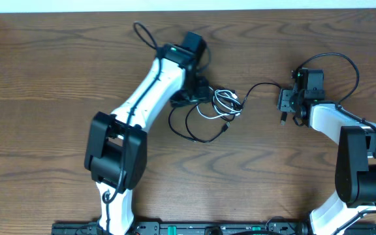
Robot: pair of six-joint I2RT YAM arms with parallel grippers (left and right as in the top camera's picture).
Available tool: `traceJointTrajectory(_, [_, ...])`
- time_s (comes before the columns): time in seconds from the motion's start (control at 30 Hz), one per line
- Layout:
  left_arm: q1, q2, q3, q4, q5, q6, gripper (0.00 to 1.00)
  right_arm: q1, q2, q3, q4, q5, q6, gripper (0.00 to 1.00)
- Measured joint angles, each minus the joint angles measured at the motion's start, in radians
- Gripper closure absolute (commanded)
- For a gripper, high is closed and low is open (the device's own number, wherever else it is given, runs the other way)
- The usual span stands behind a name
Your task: Untangle cables
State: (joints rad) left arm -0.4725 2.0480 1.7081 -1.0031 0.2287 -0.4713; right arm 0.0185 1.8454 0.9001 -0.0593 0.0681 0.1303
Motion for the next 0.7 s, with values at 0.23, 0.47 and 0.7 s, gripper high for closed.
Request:
traceJointTrajectory(0.23, [-0.081, 0.0, 0.0, 0.073, 0.006, -0.008, 0.32, 0.0, 0.0, 0.0, 0.0, -0.001, 0.0, 0.34])
traceJointTrajectory(0.47, [-0.137, 0.0, 0.0, 0.114, -0.044, -0.017, 0.28, 0.0, 0.0, 0.0, 0.0, -0.002, 0.0, 0.33])
traceJointTrajectory(0.7, [-0.154, 0.005, 0.0, 0.135, -0.13, -0.026, 0.21, 0.0, 0.0, 0.0, 0.0, -0.005, -0.001, 0.33])
